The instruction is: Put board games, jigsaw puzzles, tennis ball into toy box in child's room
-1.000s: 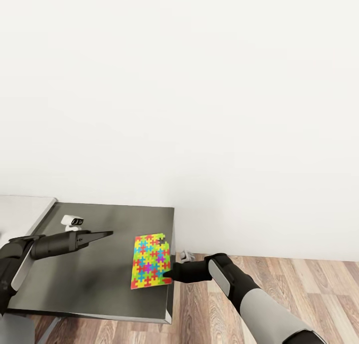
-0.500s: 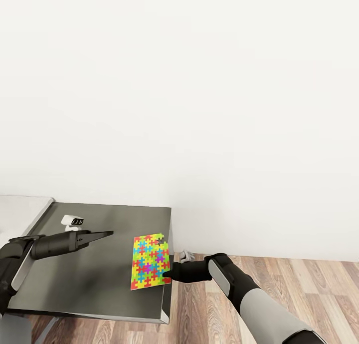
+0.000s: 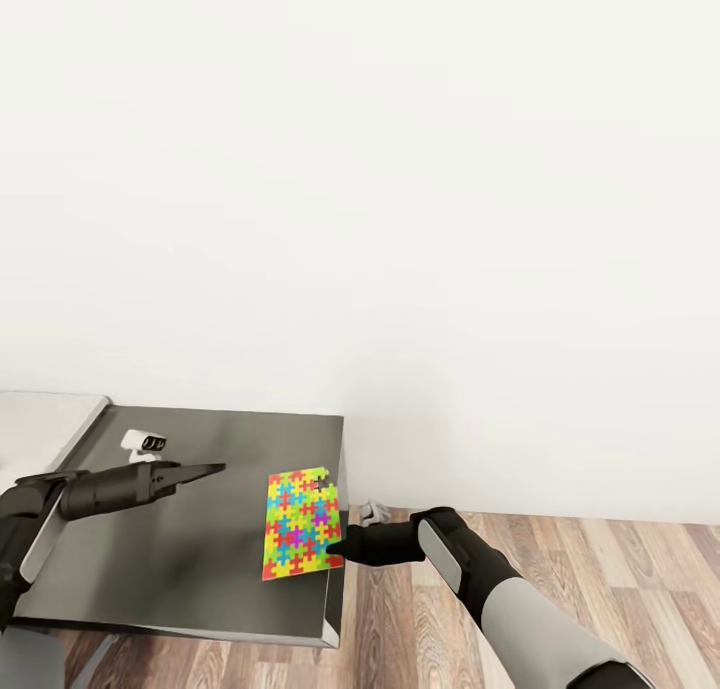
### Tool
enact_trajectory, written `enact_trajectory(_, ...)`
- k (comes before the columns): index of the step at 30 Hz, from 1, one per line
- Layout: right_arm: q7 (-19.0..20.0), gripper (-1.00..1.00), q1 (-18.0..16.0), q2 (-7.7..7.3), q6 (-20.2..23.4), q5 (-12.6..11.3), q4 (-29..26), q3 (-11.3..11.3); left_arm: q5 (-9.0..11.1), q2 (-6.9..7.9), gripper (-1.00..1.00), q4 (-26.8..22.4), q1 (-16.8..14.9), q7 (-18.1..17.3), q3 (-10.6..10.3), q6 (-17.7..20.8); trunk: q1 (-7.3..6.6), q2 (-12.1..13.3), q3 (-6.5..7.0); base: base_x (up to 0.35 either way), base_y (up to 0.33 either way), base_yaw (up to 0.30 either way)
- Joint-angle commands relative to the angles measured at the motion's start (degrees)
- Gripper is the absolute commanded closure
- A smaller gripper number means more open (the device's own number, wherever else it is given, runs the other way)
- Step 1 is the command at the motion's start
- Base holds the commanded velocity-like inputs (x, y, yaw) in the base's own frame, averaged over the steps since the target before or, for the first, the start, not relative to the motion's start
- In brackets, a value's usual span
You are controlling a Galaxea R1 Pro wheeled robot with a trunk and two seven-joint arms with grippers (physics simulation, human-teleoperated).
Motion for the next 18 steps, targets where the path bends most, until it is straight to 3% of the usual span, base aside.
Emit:
enact_trajectory(1, 0.0, 1.0, -0.04, -0.03, 0.25, -0.19, -0.07, 0.1, -0.03, 0.04, -1.0, -0.04, -0.02, -0.2, 0.0, 0.78, -0.21, 0.36, 0.12, 0.0, 0.0, 0.0)
enact_trajectory(18, 0.04, 1.0, 0.48, -0.28, 0.38, -0.9, -6.66, 0.0, -0.14, 0.06, -1.0, -0.07, -0.02, -0.2, 0.12, 1.1, -3.94, 7.18, 3.17, 0.0, 0.0, 0.0)
